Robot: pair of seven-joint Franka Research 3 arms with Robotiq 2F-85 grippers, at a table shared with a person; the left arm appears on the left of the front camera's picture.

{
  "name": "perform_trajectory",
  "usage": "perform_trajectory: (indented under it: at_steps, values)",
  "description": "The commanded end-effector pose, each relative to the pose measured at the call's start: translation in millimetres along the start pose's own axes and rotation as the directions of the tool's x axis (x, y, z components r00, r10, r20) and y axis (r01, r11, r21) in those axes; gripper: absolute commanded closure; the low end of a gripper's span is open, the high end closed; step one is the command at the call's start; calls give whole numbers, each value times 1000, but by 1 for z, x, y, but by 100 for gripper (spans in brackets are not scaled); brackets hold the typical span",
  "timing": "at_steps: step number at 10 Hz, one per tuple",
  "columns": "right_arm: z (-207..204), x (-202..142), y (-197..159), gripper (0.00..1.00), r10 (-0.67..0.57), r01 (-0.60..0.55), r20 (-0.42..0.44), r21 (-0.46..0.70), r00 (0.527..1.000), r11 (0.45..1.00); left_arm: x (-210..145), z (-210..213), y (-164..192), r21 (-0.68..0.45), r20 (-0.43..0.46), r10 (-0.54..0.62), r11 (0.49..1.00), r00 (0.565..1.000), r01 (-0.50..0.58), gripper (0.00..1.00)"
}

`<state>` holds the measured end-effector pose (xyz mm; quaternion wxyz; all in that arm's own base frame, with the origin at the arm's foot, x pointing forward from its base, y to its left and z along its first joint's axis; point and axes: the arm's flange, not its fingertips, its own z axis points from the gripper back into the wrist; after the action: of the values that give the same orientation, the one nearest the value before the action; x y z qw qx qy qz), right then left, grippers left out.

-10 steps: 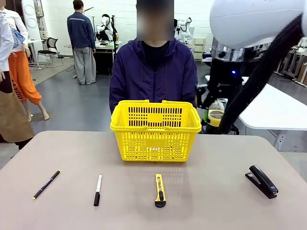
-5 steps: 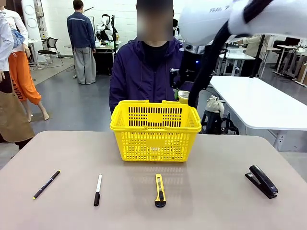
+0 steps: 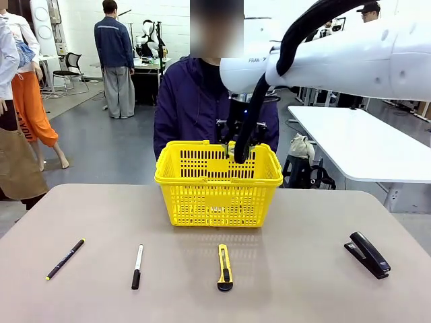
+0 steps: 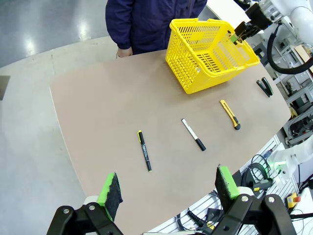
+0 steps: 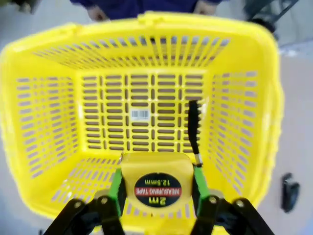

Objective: Place the items the person wants into the basket.
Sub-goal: Pick up the item the person points to and place it in the Market Basket.

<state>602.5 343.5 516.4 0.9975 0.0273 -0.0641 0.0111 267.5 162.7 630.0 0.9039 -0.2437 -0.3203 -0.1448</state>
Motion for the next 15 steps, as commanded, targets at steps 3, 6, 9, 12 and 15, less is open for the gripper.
perform_trajectory:
  at_steps: [3,6,9,12,15]
  values:
    - [-4,-2,6,35,8,-9,-12,-10,1000,1000,0,0,0,-13,4,-5,1000,1000,5,0]
    - [-4,-2,6,35,8,-9,-12,-10,1000,1000,0,0,0,-13,4,-5,1000,1000,5,0]
    - [-4,-2,6,35,8,-9,-12,-10,1000,1000,0,0,0,-13,4,-5,1000,1000,5,0]
    - [-38,7,3,35,18,-18,-69,-1,997,1000,0,0,0,-13,4,-5,1000,1000,5,0]
    - [-79,16,8,35,37,-39,-143,-12,989,999,0,0,0,-13,4,-5,1000,1000,5,0]
